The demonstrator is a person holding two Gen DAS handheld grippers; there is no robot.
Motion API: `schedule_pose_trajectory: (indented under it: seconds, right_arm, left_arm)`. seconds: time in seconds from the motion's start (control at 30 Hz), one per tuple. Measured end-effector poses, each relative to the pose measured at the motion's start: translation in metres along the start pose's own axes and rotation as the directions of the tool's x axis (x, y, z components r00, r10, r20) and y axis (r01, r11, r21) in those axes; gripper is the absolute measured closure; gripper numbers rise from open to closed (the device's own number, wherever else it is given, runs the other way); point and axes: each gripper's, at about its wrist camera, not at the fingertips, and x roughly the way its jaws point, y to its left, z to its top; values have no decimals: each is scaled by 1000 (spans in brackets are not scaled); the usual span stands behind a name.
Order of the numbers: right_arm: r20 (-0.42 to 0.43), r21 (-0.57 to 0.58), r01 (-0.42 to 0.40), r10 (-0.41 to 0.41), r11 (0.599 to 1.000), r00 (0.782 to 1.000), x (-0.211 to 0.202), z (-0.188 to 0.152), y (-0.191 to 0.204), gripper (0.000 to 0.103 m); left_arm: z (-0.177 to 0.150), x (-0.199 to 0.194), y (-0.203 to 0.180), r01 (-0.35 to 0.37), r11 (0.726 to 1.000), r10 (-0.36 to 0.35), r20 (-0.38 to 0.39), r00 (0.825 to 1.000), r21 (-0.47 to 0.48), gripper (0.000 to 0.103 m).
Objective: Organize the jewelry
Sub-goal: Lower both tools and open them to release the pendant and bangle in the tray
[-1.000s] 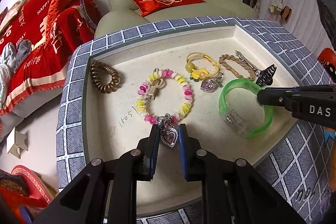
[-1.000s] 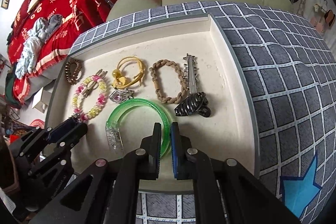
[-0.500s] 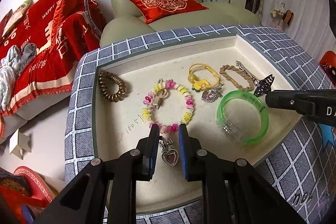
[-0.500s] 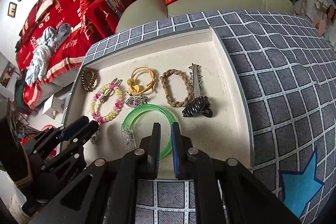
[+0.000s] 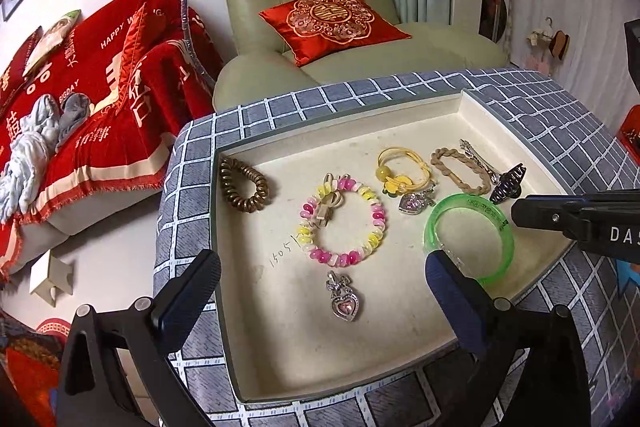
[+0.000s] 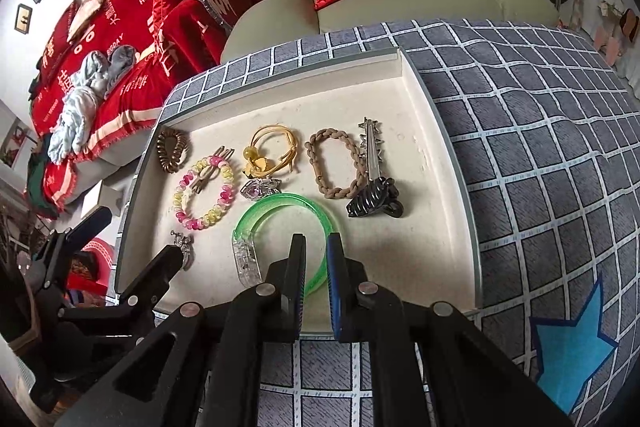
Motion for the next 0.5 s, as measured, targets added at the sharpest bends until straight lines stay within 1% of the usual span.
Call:
schedule_pose_trajectory:
  seconds: [0.13, 0.33, 0.5]
  right_arm:
    - [7, -19, 19, -19, 1000, 1000, -1, 0, 2, 91]
    - [9, -28, 27, -26, 999, 1000, -2, 0, 3, 91]
    - [18, -59, 52, -51, 997, 999, -4, -4, 8, 90]
  left_arm:
    - [-1, 0, -2, 3, 1000, -3, -13, 1000, 0, 0]
    - [-3, -1, -1, 2, 1000, -2, -25, 1000, -1, 0]
    - [-7, -3, -2, -17, 1000, 17, -35, 999, 12, 0]
